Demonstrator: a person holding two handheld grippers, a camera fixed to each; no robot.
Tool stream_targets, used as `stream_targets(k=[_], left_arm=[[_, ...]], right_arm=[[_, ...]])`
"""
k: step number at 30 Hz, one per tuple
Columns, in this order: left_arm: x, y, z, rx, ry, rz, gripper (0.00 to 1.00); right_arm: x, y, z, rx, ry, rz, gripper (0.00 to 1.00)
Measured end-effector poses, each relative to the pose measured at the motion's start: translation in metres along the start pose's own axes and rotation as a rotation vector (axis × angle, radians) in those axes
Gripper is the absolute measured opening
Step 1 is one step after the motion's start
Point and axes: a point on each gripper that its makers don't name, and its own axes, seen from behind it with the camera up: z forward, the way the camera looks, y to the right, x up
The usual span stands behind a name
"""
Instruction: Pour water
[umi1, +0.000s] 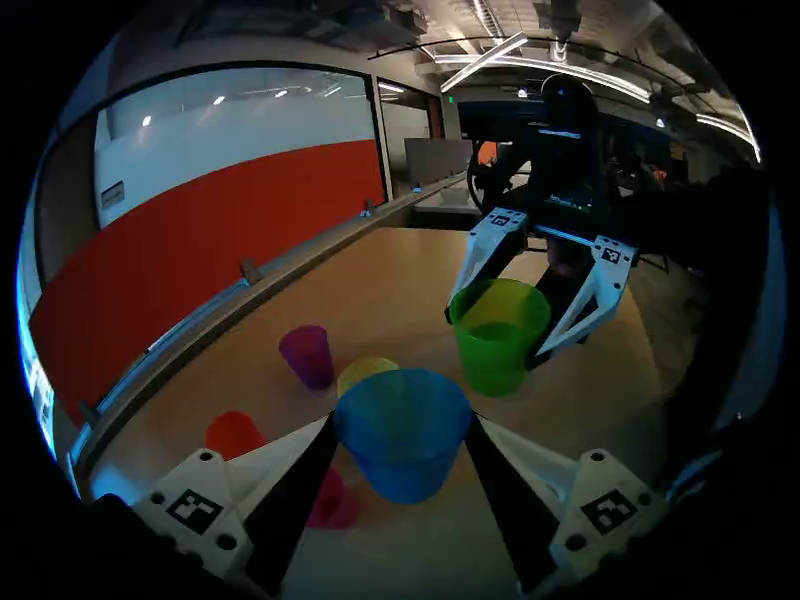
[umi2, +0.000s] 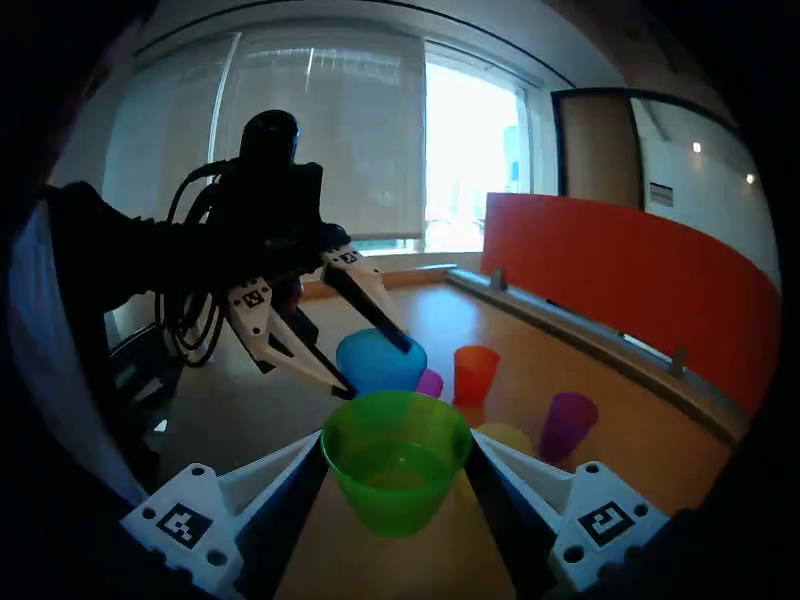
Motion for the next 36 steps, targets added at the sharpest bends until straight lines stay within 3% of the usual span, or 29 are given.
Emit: stream_targets(k=[14,36], left_arm=[[-0.023,0.015,0.01,-0.059,-0.063,0.025,0.89],[-0.044,0.026,0.027,-0.121,-0.153,0.037,0.89]], right_arm=[[-0.026,-0.002,0.006,0.018,-0.075,-0.01,0.93],[-0.064,0.0,0.015,0.032,-0.171,-0.031,0.92]])
